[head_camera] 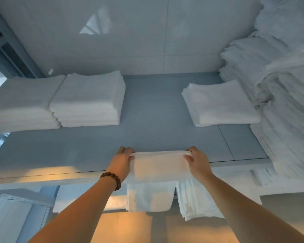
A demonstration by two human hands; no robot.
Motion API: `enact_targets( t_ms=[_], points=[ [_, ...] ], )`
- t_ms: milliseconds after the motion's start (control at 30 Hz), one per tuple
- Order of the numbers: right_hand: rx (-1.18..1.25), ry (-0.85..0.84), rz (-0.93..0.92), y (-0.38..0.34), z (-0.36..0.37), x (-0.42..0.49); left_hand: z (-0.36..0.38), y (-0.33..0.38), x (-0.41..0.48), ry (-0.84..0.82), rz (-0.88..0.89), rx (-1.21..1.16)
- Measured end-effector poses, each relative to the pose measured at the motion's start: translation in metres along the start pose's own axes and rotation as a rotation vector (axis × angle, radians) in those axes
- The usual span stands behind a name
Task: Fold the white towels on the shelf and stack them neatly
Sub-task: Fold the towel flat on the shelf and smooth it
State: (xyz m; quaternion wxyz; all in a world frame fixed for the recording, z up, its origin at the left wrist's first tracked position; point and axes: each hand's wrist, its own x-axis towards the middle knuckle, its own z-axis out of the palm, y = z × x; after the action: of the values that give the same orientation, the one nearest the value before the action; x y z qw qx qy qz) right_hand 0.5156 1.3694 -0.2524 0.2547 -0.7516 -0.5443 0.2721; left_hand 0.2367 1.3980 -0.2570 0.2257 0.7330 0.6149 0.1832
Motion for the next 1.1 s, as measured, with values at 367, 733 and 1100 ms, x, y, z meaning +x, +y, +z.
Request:
enact_targets(
  t_ms=[367,733,1100],
  points=[
    [-0.003,0.218,-0.125,-0.060,-0.024,0.099,-0.044,0.029,0.106,0.217,0.105,0.043],
    [-0.444,0.148,-0.233,-0.035,0.024,0.169,0.017,-0.002,0.172,0.072,-0.005,0.483],
    [-0.583,0.123,-0.247,-0.043,0.035,0.167,0.052,0.032,0.107,-0.168,0.160,0.439]
  ],
)
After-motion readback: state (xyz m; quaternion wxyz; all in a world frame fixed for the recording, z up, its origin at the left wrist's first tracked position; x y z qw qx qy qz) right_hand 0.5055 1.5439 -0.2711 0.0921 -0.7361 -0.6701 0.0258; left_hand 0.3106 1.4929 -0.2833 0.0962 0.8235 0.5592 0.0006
